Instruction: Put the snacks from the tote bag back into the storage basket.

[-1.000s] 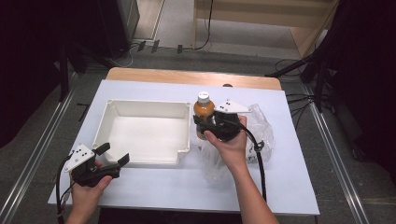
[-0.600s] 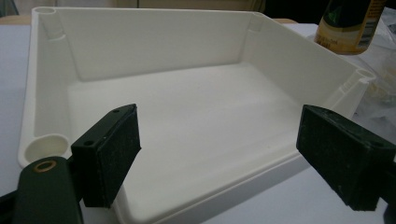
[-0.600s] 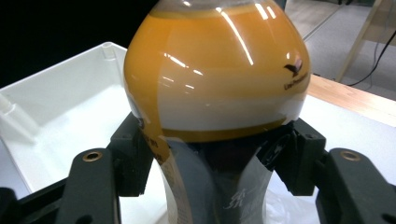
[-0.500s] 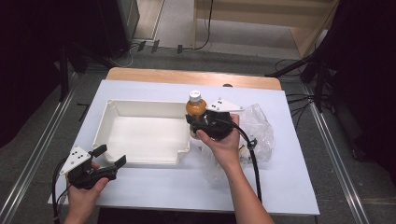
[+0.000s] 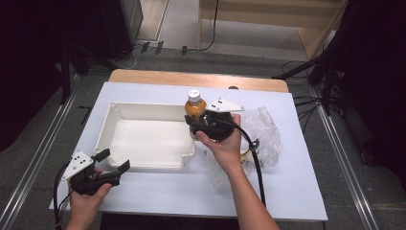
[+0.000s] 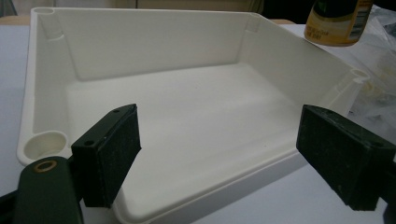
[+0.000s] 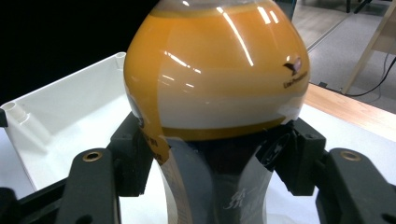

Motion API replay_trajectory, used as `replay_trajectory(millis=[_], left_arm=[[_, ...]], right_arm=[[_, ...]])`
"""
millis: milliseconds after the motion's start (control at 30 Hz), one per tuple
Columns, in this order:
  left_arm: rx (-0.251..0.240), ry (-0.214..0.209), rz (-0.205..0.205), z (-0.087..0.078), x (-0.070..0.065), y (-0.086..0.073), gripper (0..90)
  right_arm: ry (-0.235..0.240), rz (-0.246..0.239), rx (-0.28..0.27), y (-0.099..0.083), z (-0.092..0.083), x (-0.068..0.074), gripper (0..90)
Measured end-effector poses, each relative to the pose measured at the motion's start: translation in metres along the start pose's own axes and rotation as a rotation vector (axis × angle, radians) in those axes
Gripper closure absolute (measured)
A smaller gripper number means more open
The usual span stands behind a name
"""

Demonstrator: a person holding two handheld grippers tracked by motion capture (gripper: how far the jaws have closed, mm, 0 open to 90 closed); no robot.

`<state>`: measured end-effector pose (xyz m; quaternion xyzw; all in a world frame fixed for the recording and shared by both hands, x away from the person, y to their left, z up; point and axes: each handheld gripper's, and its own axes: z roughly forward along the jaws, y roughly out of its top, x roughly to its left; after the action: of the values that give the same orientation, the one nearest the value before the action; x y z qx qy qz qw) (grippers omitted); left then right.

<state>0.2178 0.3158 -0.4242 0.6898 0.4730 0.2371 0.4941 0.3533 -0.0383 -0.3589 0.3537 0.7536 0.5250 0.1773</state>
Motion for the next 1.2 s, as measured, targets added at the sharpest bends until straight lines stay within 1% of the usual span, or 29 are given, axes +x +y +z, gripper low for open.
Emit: replay_trajectory(millis=[100,400,633,967,1200], left_arm=[[-0.004,-0.003,0.0,0.0,-0.002,0.0,13.3],[-0.007,-0.013,0.026,-0.003,-0.005,0.0,13.1],[-0.01,-0.009,0.025,-0.006,-0.005,0.0,13.1],[-0.018,-0.002,0.026,-0.011,-0.004,-0.001,13.2],[-0.013,-0.003,0.021,-0.01,-0.003,-0.002,13.2]], right_arm=[[0.006,0.002,0.0,0.001,0.003,0.002,38.7],[0.026,-0.005,0.006,0.003,0.013,0.01,38.7],[0.043,-0.017,0.014,0.005,0.021,0.017,38.6],[0.058,-0.02,0.022,0.006,0.033,0.023,38.6],[0.068,-0.021,0.035,0.004,0.04,0.027,38.6]])
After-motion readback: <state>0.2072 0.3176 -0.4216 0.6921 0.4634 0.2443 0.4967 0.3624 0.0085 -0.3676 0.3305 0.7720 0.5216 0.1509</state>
